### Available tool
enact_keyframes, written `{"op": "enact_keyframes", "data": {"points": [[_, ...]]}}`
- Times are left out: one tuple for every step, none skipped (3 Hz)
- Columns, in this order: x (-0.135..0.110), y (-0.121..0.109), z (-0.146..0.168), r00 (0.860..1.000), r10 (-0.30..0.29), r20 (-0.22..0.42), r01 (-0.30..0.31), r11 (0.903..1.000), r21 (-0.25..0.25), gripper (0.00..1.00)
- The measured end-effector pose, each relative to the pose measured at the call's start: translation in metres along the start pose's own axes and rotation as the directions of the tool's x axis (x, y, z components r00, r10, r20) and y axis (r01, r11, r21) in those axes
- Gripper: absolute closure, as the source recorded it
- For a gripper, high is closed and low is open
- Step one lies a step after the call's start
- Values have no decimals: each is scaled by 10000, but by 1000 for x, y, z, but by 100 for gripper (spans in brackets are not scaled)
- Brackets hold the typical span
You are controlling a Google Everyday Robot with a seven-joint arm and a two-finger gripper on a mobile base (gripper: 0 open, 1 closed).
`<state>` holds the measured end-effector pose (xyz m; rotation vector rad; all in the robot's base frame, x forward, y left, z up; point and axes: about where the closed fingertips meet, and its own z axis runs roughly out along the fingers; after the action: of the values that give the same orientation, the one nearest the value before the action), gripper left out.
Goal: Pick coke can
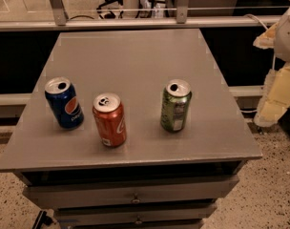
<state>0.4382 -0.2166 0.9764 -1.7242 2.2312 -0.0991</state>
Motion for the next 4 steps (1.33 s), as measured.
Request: {"op": "enact_keyframes", "data": {"points": [[0,0,0,10000,-2,1,2,10000,2,0],[-7,-1,-2,9999,-115,44,114,9999,97,0],[-25,0,-2,9988,-497,-12,497,9986,186,0],[-50,3,-1,9954,-955,-93,957,9952,218,0]]}}
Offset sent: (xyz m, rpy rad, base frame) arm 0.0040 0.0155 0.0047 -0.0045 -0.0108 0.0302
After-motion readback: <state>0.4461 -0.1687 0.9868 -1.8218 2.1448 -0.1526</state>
